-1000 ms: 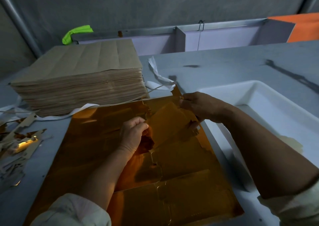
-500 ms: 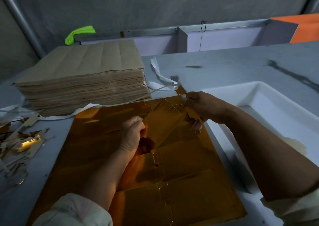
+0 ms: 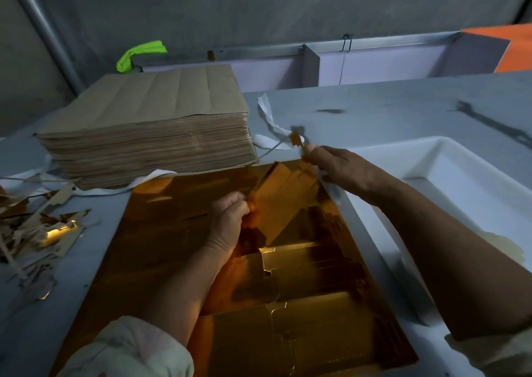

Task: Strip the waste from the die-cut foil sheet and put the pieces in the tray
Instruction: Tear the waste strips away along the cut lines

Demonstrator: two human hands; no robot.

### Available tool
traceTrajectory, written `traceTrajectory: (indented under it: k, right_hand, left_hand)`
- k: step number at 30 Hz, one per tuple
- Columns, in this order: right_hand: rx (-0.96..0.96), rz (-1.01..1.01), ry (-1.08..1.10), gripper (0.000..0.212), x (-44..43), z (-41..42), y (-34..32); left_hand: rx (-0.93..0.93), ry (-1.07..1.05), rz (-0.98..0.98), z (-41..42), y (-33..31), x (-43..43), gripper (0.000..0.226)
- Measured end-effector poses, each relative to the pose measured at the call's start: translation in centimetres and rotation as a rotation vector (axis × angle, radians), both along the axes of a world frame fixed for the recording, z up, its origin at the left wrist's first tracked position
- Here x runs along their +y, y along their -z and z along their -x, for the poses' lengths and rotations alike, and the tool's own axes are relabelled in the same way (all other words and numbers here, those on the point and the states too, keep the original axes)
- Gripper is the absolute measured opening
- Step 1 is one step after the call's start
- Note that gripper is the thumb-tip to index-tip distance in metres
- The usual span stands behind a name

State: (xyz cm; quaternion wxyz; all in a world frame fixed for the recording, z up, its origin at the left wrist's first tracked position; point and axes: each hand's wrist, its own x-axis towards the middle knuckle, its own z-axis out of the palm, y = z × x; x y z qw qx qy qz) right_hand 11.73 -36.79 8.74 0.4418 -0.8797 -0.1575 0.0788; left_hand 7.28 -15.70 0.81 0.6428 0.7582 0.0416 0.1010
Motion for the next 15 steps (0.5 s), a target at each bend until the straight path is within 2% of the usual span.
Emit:
traceTrajectory:
  k: [1, 3, 6, 9, 15]
  right_hand:
    - [0.012, -0.01, -0.004, 0.076, 0.0, 0.1, -0.1]
    - [0.017, -0.001, 0.009, 0.064, 0.2, 0.1, -0.1]
    - [0.034, 0.043, -0.007, 0.058, 0.0, -0.1, 0.2]
    - [-0.014, 0.131, -0.011, 0.028, -0.2, -0.5, 0.7]
    - [-0.035, 0.164, -0.024, 0.027, 0.0, -0.6, 1.0]
  left_hand:
    - [0.006, 0.008, -0.003, 0.0, 0.0, -0.1, 0.016]
    - [0.018, 0.015, -0.015, 0.0, 0.2, 0.0, 0.024]
    - [0.036, 0.009, -0.061, -0.2, 0.4, 0.0, 0.033]
    - [0.05, 0.005, -0.095, -0.2, 0.4, 0.0, 0.03]
    - [0.156, 0.115, -0.125, -0.3, -0.1, 0.3, 0.013]
